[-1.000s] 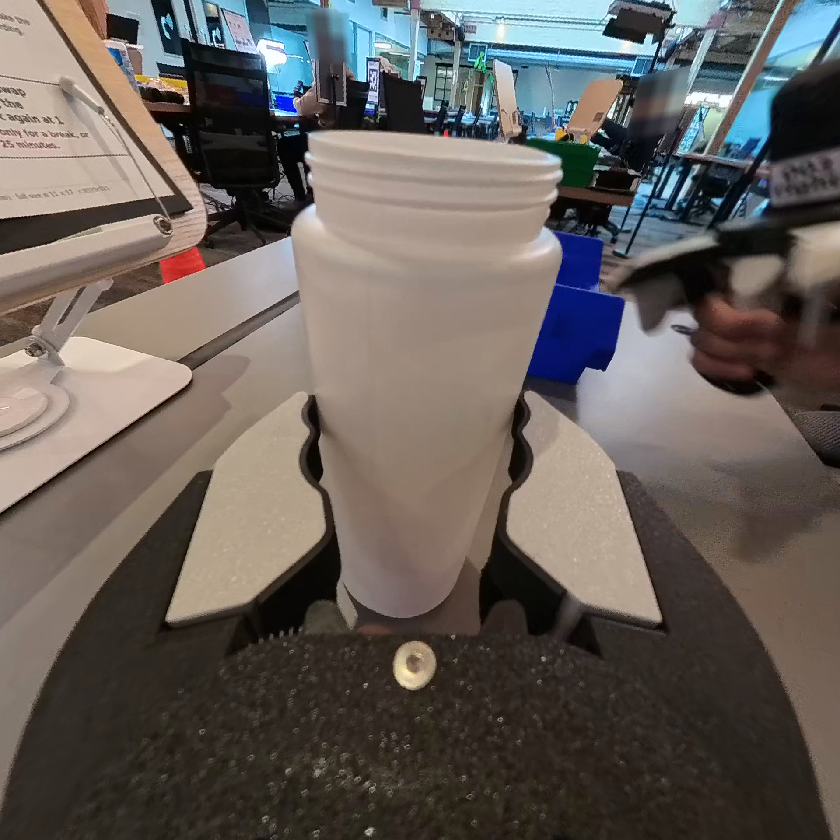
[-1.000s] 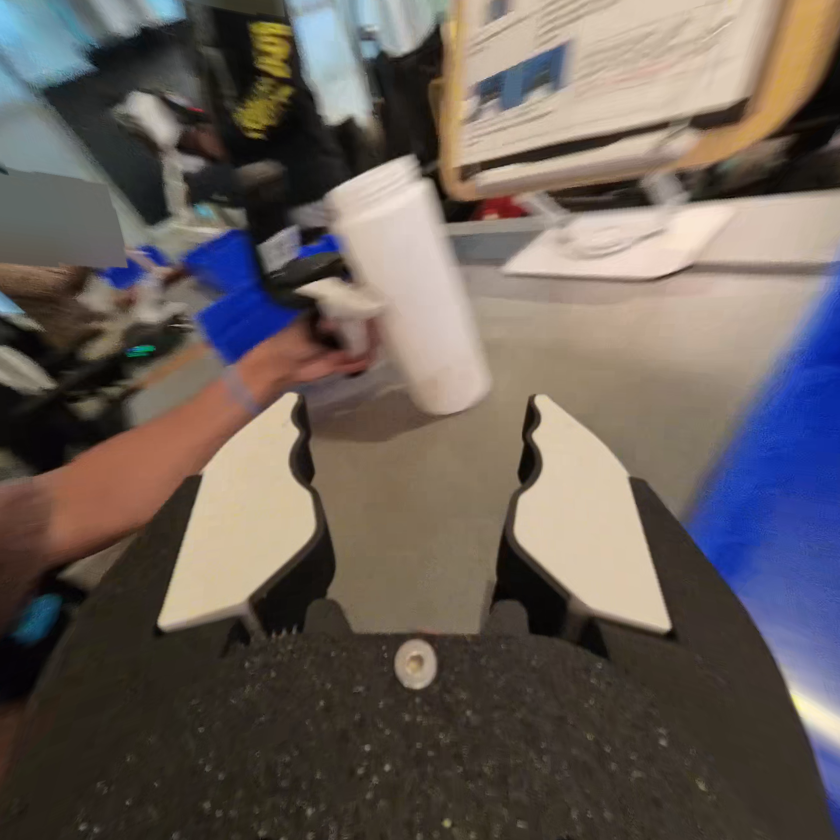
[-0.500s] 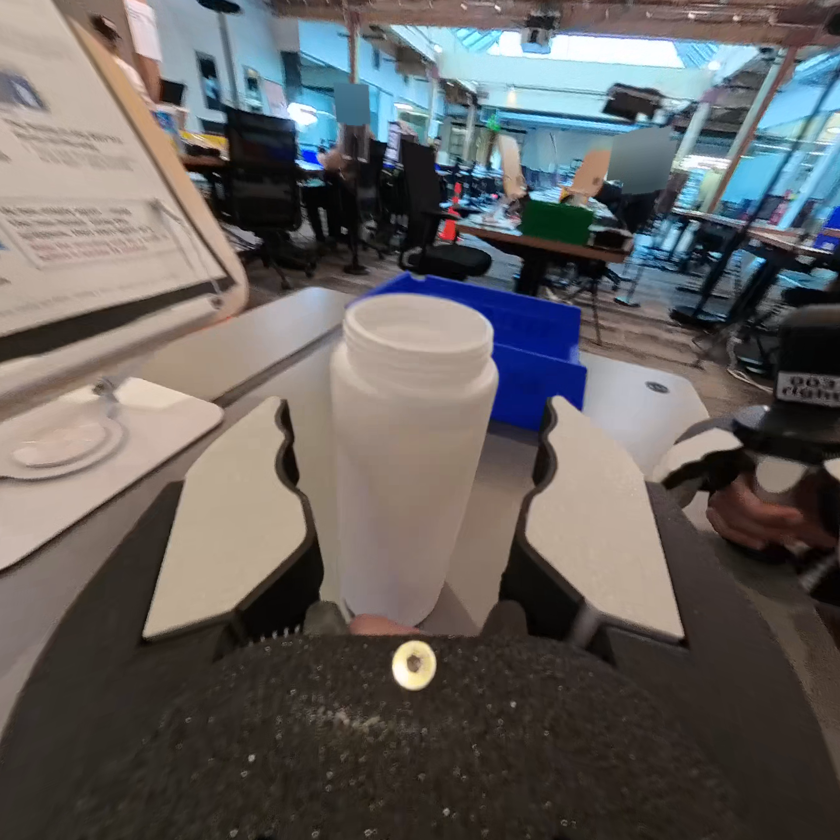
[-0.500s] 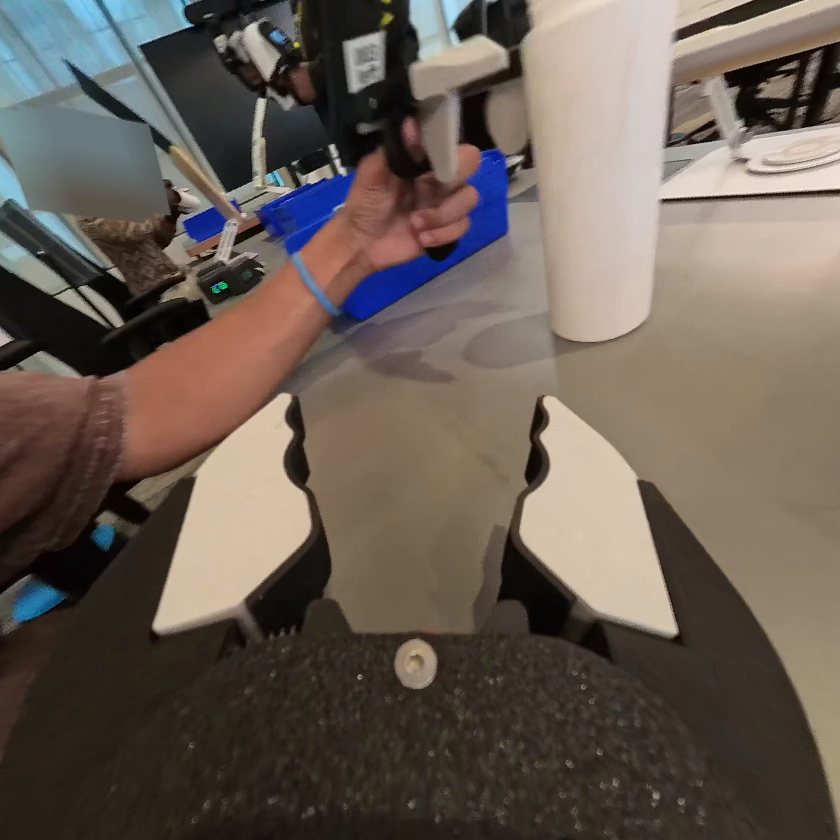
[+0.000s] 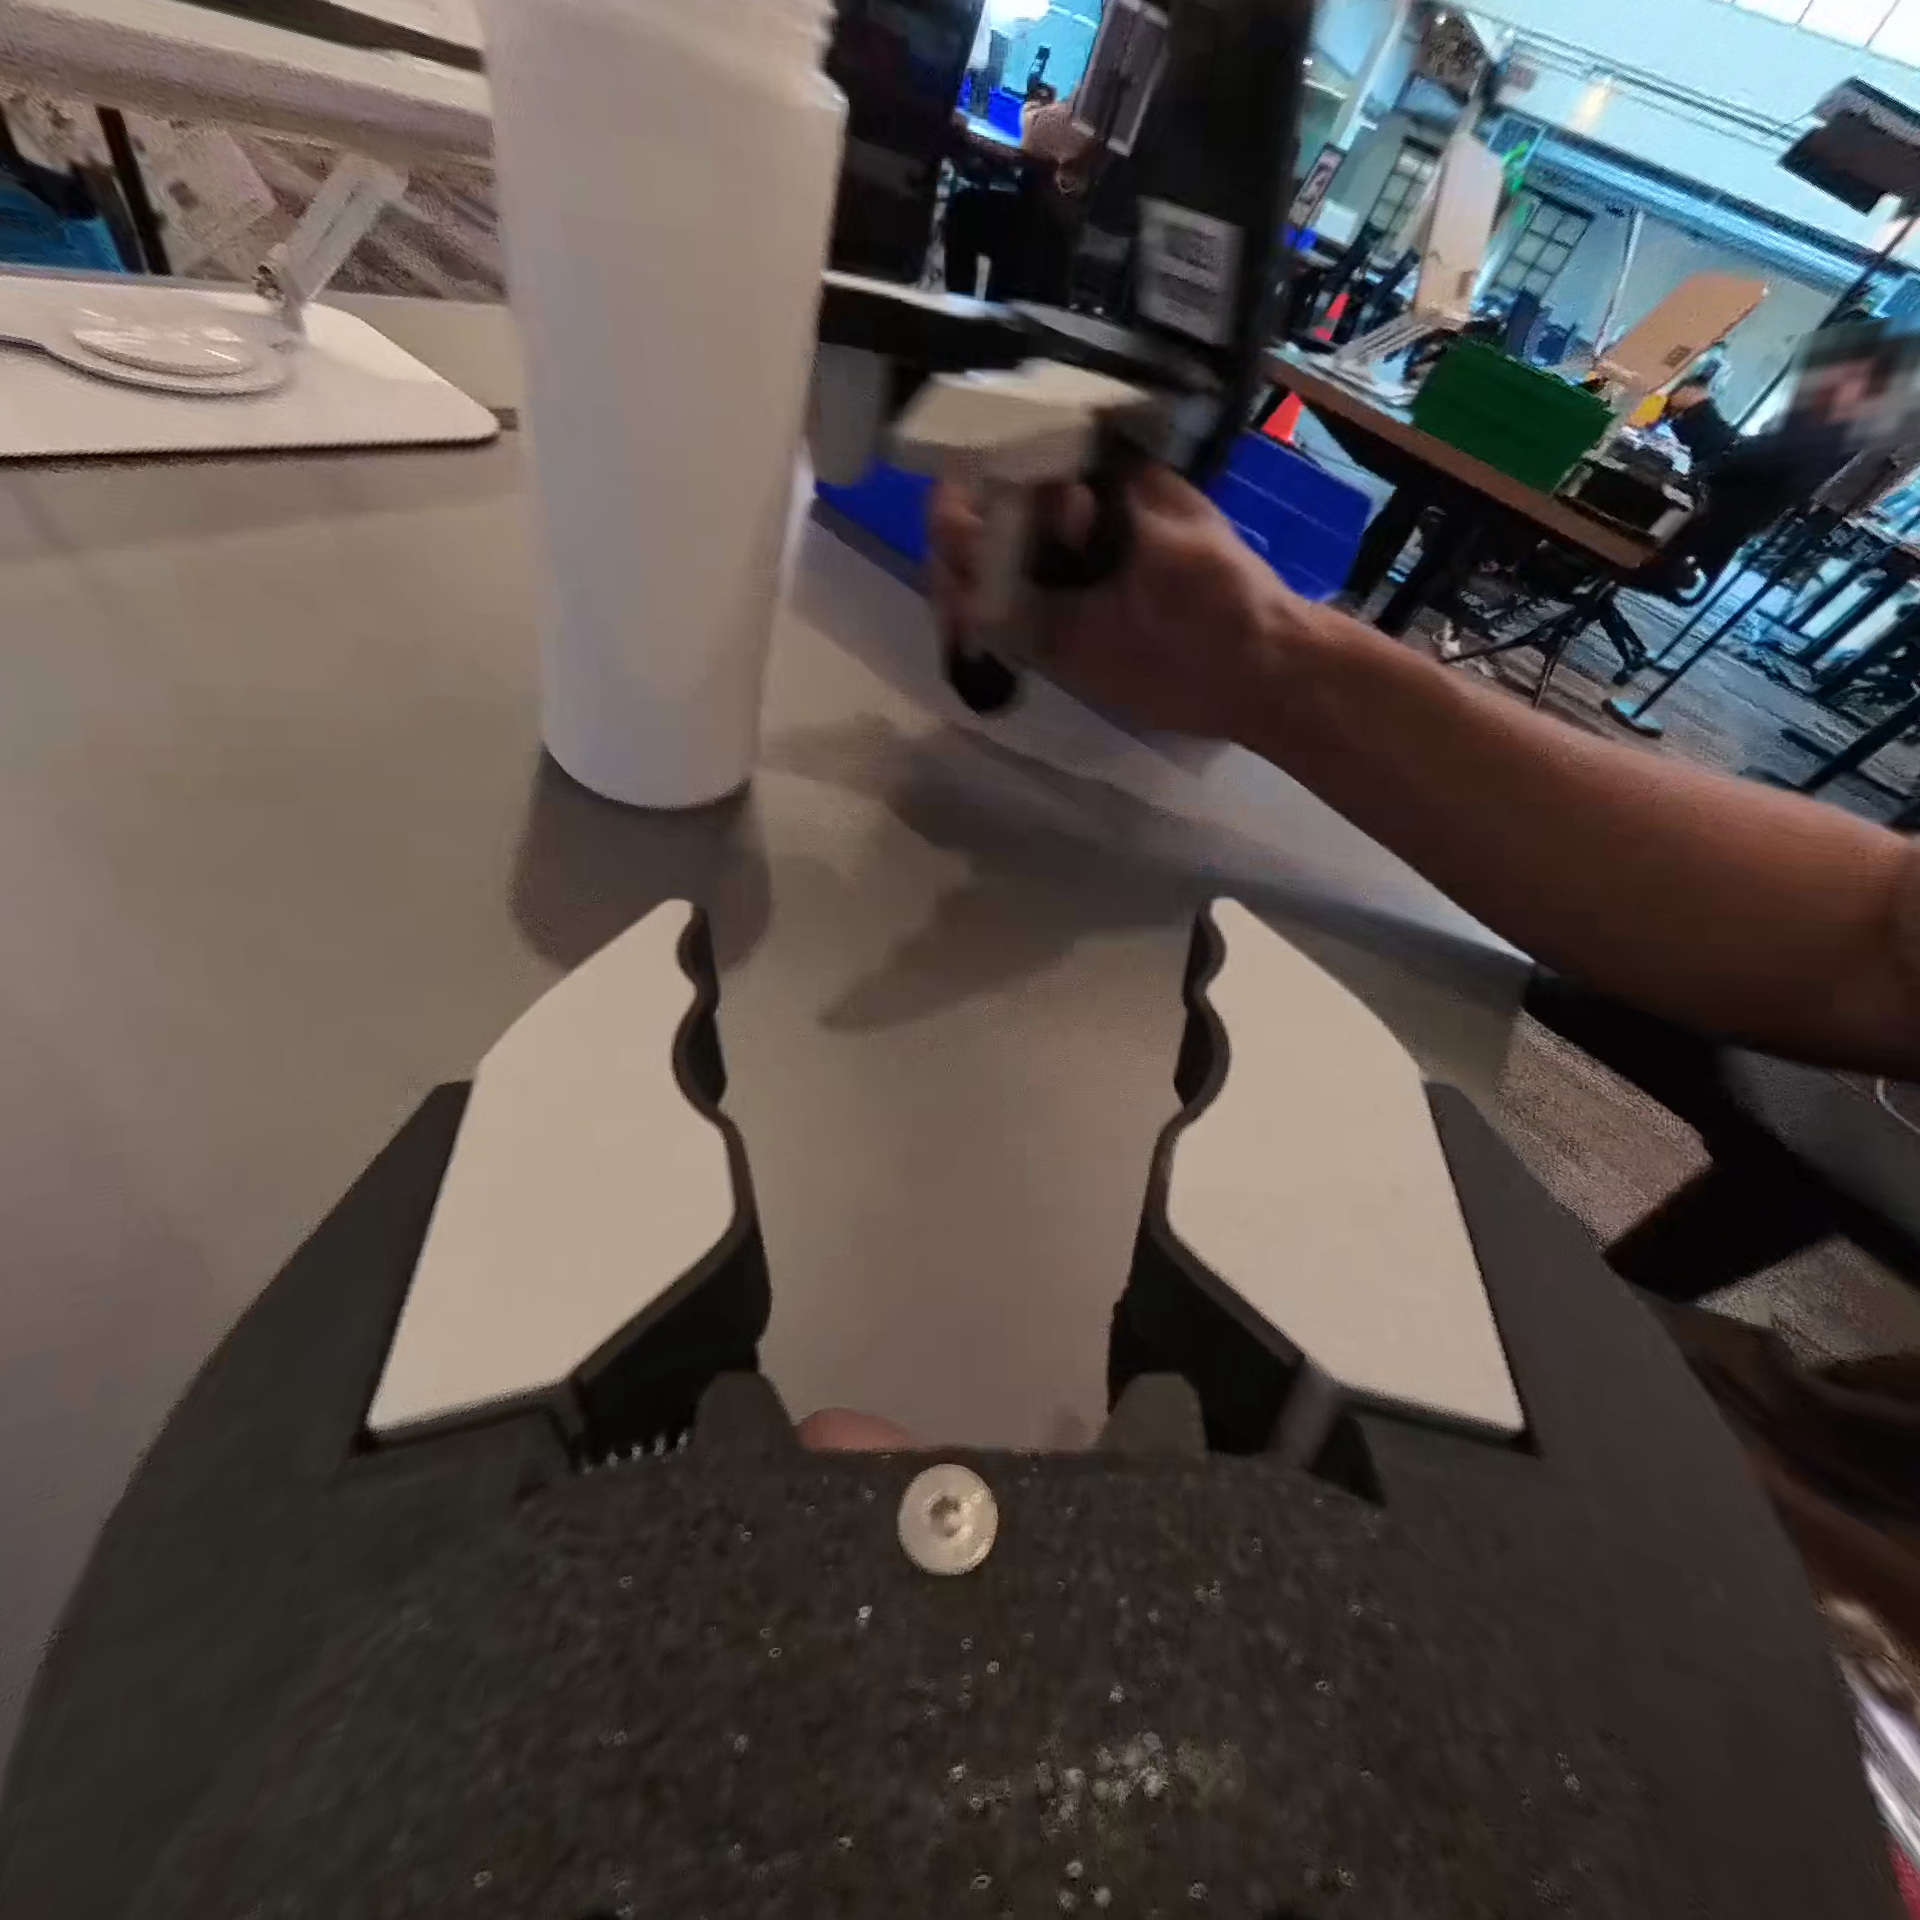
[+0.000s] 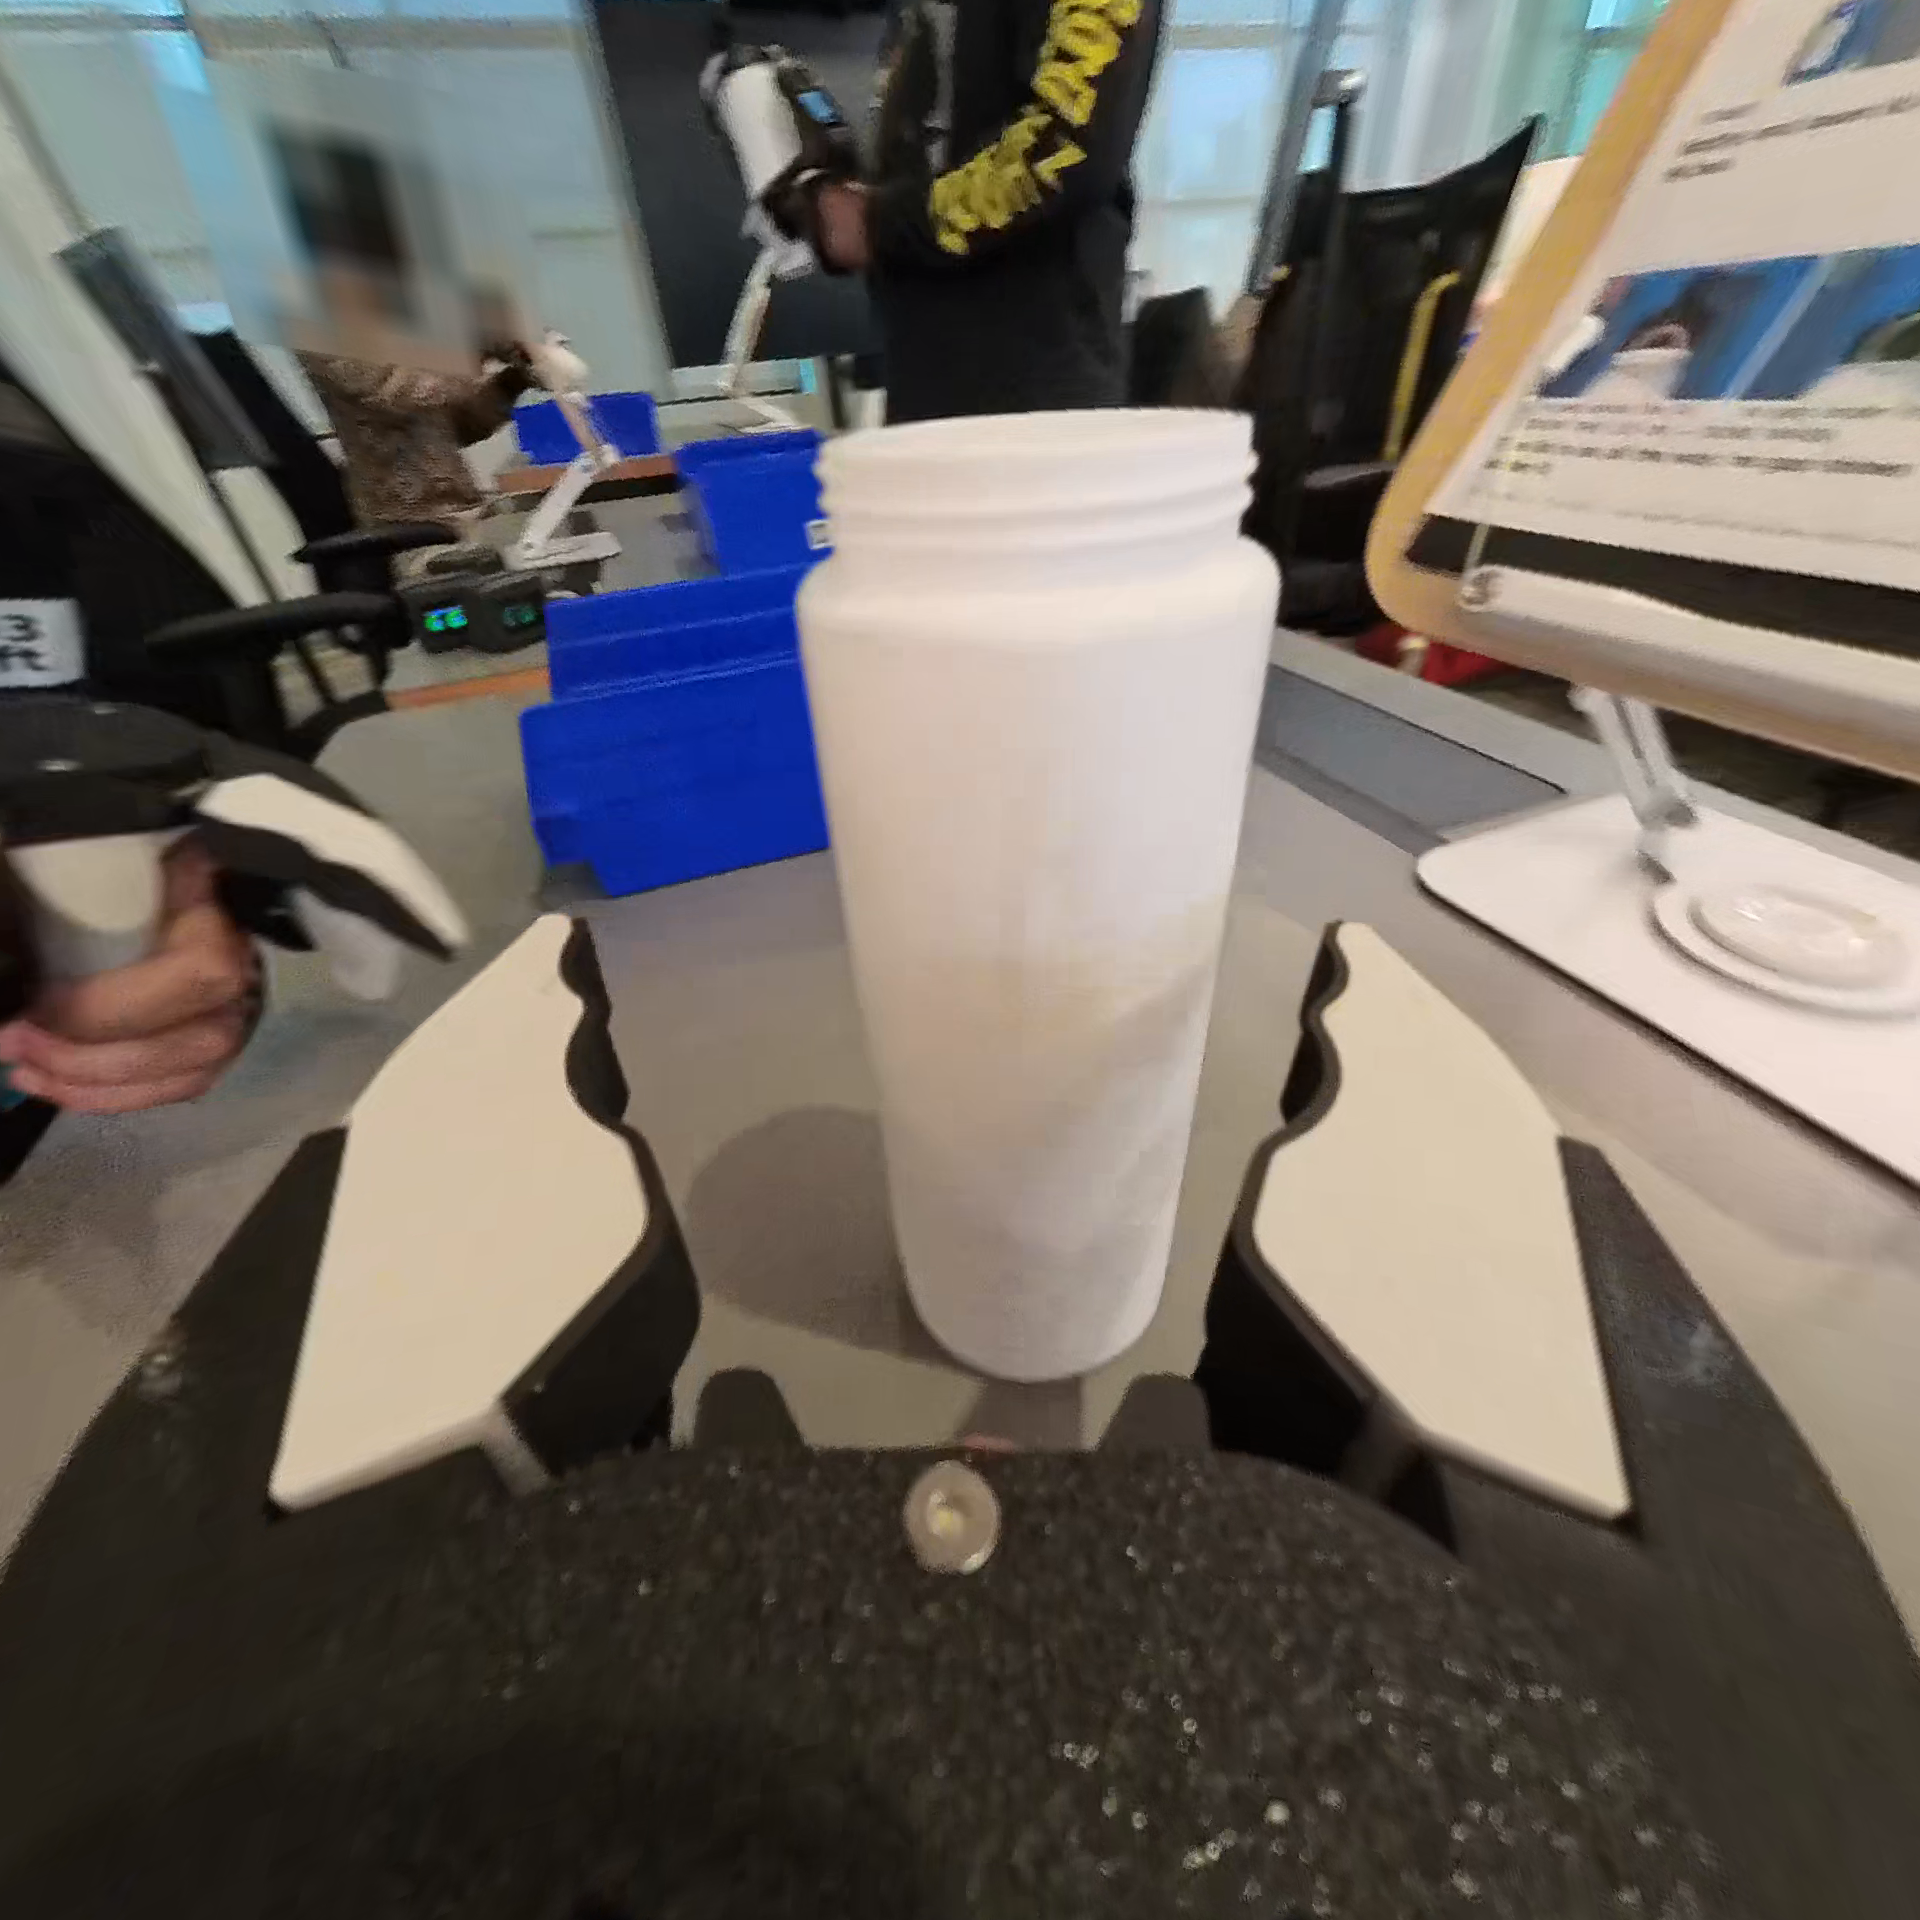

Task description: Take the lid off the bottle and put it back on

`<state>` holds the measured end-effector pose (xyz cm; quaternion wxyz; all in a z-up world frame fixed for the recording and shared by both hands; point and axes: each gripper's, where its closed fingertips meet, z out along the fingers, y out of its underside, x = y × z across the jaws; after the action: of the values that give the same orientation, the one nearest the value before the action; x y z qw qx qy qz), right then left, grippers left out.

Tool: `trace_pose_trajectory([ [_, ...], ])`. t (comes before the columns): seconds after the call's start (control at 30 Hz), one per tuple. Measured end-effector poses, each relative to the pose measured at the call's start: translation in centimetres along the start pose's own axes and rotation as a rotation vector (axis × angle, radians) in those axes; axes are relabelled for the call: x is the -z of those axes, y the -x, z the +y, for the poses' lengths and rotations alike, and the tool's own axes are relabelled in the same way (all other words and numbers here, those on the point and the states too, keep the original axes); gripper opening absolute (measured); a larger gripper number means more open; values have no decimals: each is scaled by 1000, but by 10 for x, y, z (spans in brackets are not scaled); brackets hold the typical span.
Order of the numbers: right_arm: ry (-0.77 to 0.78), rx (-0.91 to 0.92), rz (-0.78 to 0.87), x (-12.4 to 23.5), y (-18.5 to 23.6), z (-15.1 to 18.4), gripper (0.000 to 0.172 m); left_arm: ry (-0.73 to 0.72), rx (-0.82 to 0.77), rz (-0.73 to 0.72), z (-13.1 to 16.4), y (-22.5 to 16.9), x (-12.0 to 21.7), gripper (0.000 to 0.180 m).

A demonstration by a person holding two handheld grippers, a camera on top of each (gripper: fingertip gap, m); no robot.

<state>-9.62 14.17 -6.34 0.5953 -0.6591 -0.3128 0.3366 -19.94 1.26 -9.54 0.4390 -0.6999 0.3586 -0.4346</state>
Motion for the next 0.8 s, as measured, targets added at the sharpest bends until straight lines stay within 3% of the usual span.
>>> trace_pose_trajectory([
  [0.07,-3,-14,-52,-15,-12,-1,136,2,-33,3,10,-13,15,84],
  [0.13,15,-58,-81,-26,-21,3,130,6,-83,-16,14,-17,23,84],
  [0.17,32,-89,-140,-29,-17,6,117,3,-101,-29,14,-15,25,83],
  [0.2,55,-111,-235,-28,-6,8,90,6,-105,-37,14,-13,26,81],
  [0.4,27,-84,-199,-3,9,-28,88,25,-76,-42,20,-2,21,77],
  [0.53,-27,10,-88,48,25,-105,88,75,-130,-50,27,0,12,77],
  [0.63,-10,110,115,107,24,-160,88,78,-132,-22,26,-7,7,77],
  [0.73,64,221,424,184,2,-185,87,92,-149,-5,29,-13,4,77],
  [0.8,179,268,615,233,-19,-180,87,100,-174,1,29,-16,3,77],
])
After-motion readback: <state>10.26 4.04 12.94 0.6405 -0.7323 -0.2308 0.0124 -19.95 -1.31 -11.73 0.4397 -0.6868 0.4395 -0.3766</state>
